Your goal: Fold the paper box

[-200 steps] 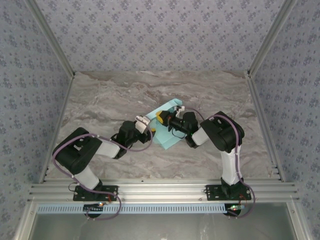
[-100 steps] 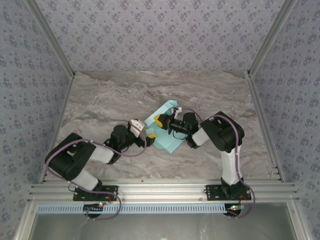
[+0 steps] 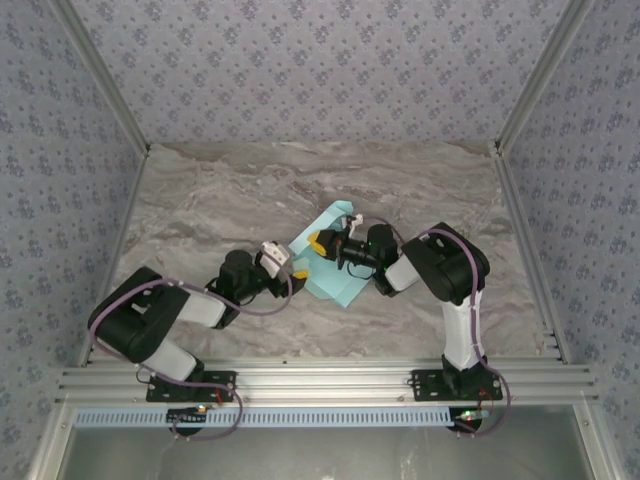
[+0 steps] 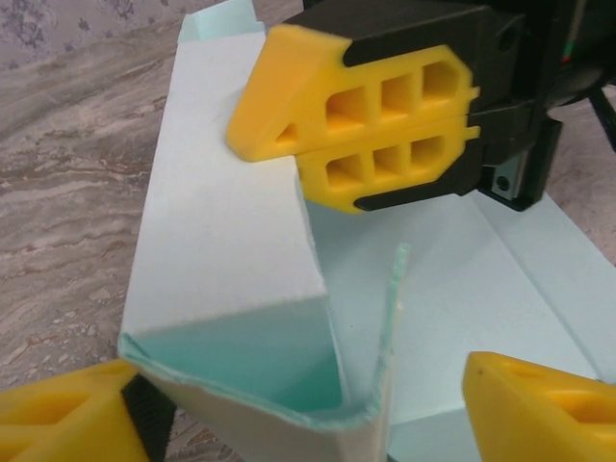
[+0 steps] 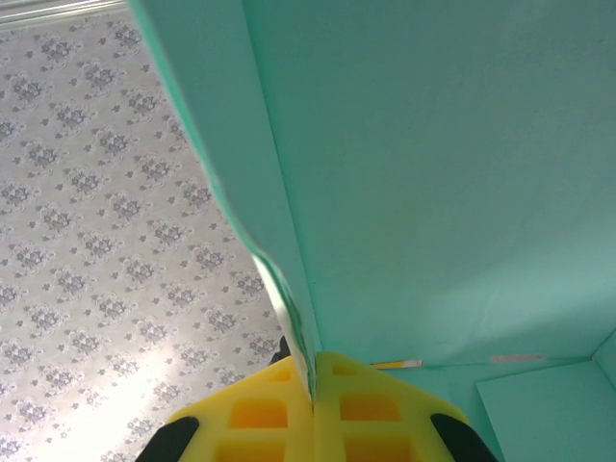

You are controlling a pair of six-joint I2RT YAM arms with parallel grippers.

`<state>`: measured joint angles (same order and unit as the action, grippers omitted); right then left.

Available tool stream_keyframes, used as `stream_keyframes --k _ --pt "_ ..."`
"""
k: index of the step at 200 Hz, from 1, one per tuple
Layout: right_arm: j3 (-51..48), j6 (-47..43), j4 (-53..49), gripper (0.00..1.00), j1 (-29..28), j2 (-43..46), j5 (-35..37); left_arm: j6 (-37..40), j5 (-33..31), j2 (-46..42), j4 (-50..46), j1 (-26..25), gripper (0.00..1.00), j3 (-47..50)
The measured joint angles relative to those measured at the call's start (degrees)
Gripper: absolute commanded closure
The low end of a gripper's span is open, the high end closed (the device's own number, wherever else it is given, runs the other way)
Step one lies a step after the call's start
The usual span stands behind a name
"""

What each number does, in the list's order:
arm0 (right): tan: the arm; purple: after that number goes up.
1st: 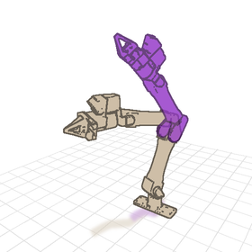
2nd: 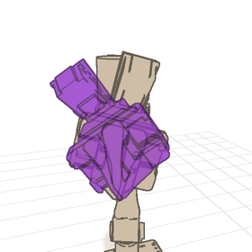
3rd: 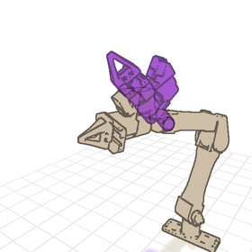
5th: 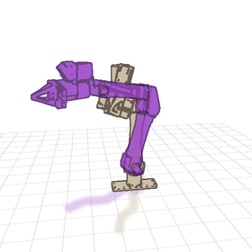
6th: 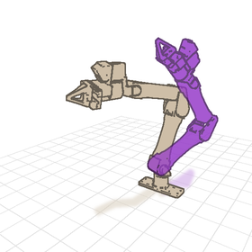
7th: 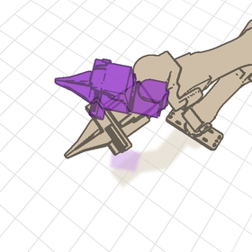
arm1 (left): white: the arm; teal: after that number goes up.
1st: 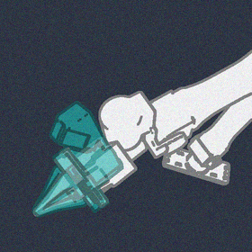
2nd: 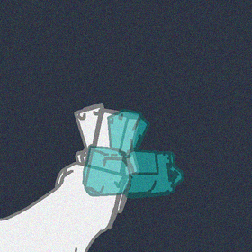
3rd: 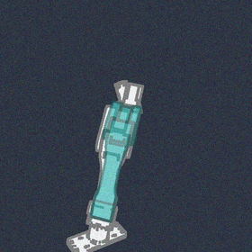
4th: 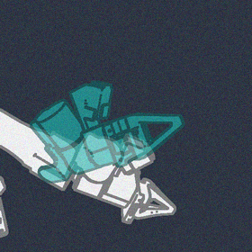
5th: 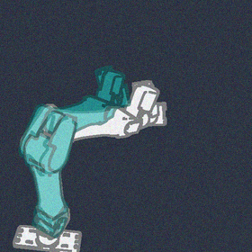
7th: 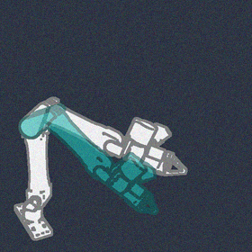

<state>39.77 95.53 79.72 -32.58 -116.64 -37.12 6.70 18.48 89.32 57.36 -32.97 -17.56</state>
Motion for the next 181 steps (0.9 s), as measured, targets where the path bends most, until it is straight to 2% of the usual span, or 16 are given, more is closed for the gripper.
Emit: stream_keyframes --k 60,130,181 --pt "-0.3 -0.4 -1.0 1.00 -0.7 0.7 0.1 -0.9 -0.4 5.4 1.1 -0.7 0.40 -3.3" --pt "-0.6 -4.1 -2.0 0.99 -1.0 1.5 1.0 -3.2 -10.1 5.7 0.9 -4.2 0.43 -4.0" --pt "-1.0 -9.4 -2.8 0.95 -1.1 2.0 1.4 -3.8 -13.7 7.7 1.1 -5.8 0.44 -5.5"
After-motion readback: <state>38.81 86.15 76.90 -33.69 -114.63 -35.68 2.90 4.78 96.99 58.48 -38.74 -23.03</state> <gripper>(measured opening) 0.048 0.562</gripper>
